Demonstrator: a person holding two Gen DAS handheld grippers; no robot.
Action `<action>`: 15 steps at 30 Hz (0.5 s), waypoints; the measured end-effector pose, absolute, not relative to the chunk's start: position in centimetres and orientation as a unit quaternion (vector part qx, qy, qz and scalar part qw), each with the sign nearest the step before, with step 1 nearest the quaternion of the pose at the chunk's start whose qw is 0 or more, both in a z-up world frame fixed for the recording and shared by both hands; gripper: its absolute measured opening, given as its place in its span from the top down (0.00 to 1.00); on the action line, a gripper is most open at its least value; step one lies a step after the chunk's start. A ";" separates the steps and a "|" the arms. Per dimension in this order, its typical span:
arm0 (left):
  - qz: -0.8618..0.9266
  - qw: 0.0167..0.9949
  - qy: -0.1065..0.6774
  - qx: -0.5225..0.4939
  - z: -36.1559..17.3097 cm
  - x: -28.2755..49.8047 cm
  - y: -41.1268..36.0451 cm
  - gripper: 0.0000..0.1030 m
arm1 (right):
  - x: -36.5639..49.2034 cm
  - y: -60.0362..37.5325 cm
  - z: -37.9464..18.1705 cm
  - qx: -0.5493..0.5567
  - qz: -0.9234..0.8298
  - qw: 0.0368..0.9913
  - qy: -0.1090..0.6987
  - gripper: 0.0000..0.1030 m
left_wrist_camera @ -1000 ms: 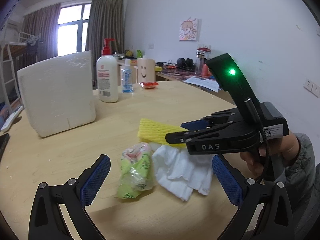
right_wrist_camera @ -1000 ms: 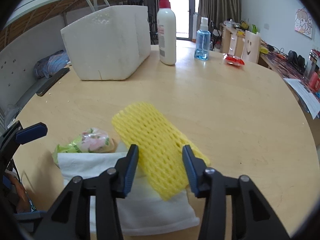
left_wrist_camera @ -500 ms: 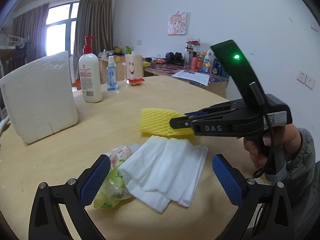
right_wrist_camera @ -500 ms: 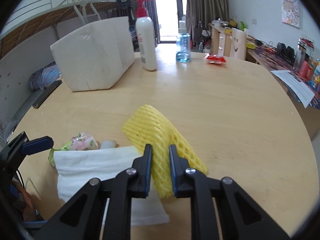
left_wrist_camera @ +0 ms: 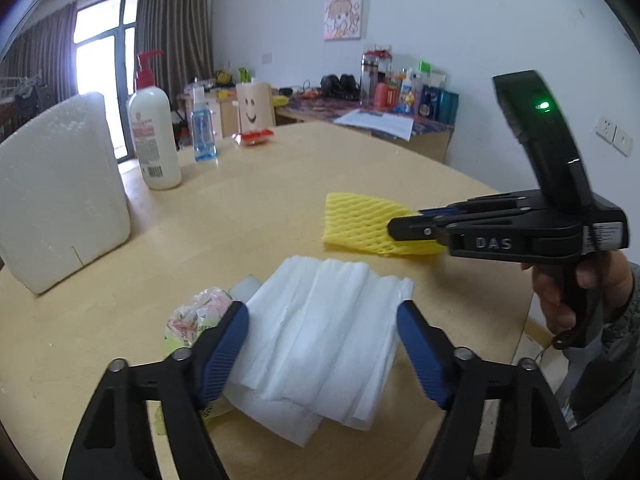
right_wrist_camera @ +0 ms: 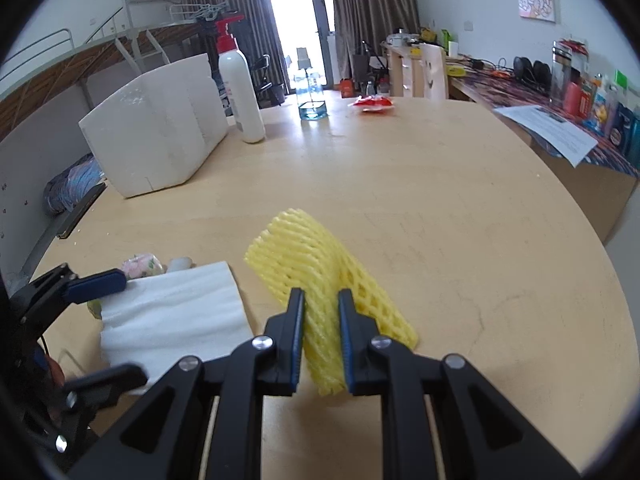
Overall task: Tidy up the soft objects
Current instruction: 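Lift the sleeve with the right tool while the left tool grasps the white tissues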
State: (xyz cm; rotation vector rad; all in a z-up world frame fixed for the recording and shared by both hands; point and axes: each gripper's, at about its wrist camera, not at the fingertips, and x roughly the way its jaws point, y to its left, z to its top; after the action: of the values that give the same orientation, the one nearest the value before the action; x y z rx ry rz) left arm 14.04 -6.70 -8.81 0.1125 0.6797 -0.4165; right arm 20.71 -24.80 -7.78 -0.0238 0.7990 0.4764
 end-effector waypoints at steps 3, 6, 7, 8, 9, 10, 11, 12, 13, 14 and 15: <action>-0.196 0.916 0.344 0.068 -9.3 14.6 -7.1 0.38 | 20.6 -25.1 -8.1 -0.008 0.231 0.893 0.387 0.81; -0.183 0.913 0.355 0.077 -9.7 14.9 -7.1 0.51 | 20.6 -25.5 -8.3 -0.004 0.230 0.893 0.387 0.81; -0.176 0.912 0.360 0.083 -10.0 15.1 -7.1 0.55 | 20.6 -25.5 -8.3 -0.002 0.230 0.893 0.387 0.81; -0.173 0.912 0.361 0.087 -10.0 15.1 -7.2 0.58 | 20.6 -25.6 -8.4 -0.002 0.231 0.893 0.387 0.81; -0.170 0.913 0.360 0.091 -10.0 15.0 -7.2 0.60 | 20.6 -25.6 -8.4 -0.001 0.230 0.893 0.387 0.81; -0.170 0.912 0.361 0.093 -10.0 14.8 -7.2 0.61 | 20.6 -25.6 -8.4 0.000 0.230 0.893 0.386 0.80; -0.169 0.912 0.362 0.095 -10.1 14.9 -7.2 0.64 | 20.6 -25.6 -8.3 0.001 0.230 0.893 0.386 0.80; -0.167 0.911 0.364 0.097 -10.1 14.9 -7.2 0.65 | 20.6 -25.6 -8.4 -0.002 0.229 0.894 0.386 0.80; -0.166 0.911 0.364 0.098 -10.1 14.8 -7.2 0.67 | 20.6 -25.6 -8.4 -0.004 0.228 0.894 0.385 0.80; -0.167 0.911 0.364 0.099 -10.0 14.7 -7.3 0.72 | 20.7 -25.6 -8.4 -0.005 0.227 0.894 0.386 0.80; -0.168 0.911 0.362 0.101 -9.9 14.6 -7.3 0.75 | 20.7 -25.6 -8.4 -0.007 0.228 0.894 0.386 0.80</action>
State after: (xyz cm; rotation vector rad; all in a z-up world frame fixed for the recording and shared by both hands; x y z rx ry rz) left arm 14.57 -7.32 -9.90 0.2075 0.7457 -0.3462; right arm 20.67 -25.58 -8.40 -0.0154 0.8007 0.4719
